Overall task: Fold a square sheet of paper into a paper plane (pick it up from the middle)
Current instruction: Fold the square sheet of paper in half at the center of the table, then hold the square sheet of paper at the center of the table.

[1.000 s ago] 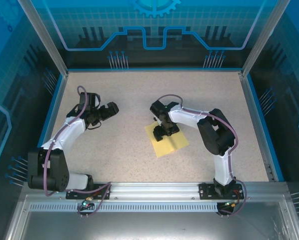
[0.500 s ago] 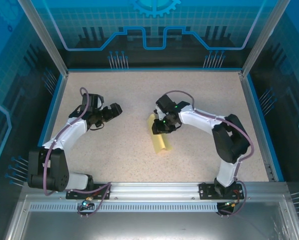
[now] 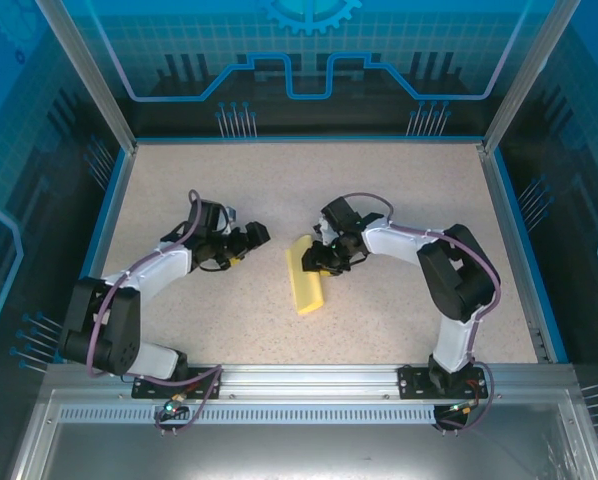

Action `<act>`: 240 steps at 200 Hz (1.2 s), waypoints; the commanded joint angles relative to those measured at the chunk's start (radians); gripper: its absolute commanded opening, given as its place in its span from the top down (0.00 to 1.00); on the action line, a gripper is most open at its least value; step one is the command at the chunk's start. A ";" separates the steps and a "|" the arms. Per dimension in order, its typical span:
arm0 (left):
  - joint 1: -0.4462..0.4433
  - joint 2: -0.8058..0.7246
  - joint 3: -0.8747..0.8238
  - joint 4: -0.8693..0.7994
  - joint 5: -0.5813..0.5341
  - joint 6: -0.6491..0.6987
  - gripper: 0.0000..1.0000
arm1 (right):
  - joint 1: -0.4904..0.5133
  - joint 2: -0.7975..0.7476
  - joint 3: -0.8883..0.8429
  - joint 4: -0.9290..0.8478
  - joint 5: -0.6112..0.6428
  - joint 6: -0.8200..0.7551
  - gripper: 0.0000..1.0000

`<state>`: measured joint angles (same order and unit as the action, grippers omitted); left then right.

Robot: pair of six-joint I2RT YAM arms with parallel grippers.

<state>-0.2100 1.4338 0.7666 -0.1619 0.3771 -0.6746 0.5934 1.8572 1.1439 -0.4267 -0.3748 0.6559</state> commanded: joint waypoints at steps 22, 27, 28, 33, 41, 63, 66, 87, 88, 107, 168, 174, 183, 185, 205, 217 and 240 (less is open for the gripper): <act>-0.053 0.056 -0.018 0.095 0.091 -0.092 0.08 | -0.007 0.011 0.045 -0.140 0.169 -0.101 0.47; -0.061 0.064 -0.017 0.107 0.098 -0.100 0.09 | -0.007 0.011 0.046 -0.142 0.177 -0.100 0.47; -0.063 0.067 -0.017 0.109 0.099 -0.101 0.09 | -0.006 0.010 0.046 -0.142 0.178 -0.100 0.47; -0.071 0.074 -0.016 0.117 0.103 -0.107 0.09 | -0.004 0.008 0.048 -0.145 0.184 -0.100 0.46; -0.083 0.088 -0.011 0.129 0.111 -0.116 0.10 | 0.000 0.009 0.050 -0.151 0.196 -0.102 0.46; -0.108 0.130 0.003 0.159 0.135 -0.139 0.17 | 0.015 0.015 0.064 -0.178 0.260 -0.098 0.44; -0.112 0.135 0.007 0.162 0.136 -0.140 0.18 | 0.017 0.016 0.066 -0.181 0.268 -0.097 0.43; -0.136 0.165 0.030 0.172 0.150 -0.150 0.26 | 0.028 0.027 0.079 -0.202 0.309 -0.096 0.42; -0.136 0.166 0.030 0.172 0.151 -0.151 0.26 | 0.028 0.029 0.081 -0.203 0.310 -0.096 0.42; -0.158 0.187 0.045 0.185 0.155 -0.164 0.33 | 0.038 0.041 0.096 -0.223 0.335 -0.096 0.41; -0.211 0.242 0.088 0.219 0.156 -0.190 0.51 | 0.054 0.071 0.109 -0.239 0.351 -0.093 0.39; -0.214 0.247 0.089 0.224 0.150 -0.189 0.51 | 0.055 0.073 0.109 -0.239 0.357 -0.093 0.39; -0.217 0.256 0.088 0.236 0.145 -0.187 0.52 | 0.058 0.081 0.104 -0.240 0.364 -0.093 0.39; -0.219 0.258 0.088 0.238 0.144 -0.187 0.53 | 0.059 0.082 0.103 -0.241 0.365 -0.093 0.39; -0.225 0.279 0.081 0.264 0.133 -0.196 0.57 | 0.059 0.098 0.096 -0.250 0.366 -0.086 0.39; -0.229 0.287 0.069 0.294 0.131 -0.209 0.60 | 0.059 0.100 0.091 -0.257 0.366 -0.086 0.39; -0.239 0.295 0.052 0.346 0.124 -0.226 0.67 | 0.055 0.100 0.083 -0.258 0.360 -0.106 0.39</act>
<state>-0.4335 1.7115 0.8303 0.1085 0.5091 -0.8738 0.6415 1.9118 1.2400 -0.6319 -0.0288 0.5705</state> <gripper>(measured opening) 0.364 0.609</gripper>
